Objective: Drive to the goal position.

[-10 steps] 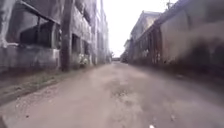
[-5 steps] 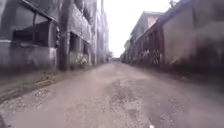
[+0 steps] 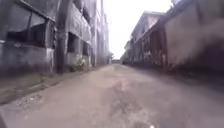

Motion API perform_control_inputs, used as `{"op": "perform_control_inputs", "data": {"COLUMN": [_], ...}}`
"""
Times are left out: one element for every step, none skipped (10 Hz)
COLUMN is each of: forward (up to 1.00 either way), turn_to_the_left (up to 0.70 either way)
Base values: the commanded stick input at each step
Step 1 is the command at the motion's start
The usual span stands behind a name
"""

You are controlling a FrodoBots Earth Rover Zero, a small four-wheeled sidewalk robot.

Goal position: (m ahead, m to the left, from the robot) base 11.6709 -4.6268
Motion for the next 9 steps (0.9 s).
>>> {"op": "perform_control_inputs", "data": {"forward": [0.5, 0.5, 0.5, 0.5, 0.5, 0.5, 0.5, 0.5, 0.5], "turn_to_the_left": [0.0, 0.0, 0.0, 0.0, 0.0, 0.0, 0.0, 0.0, 0.0]}}
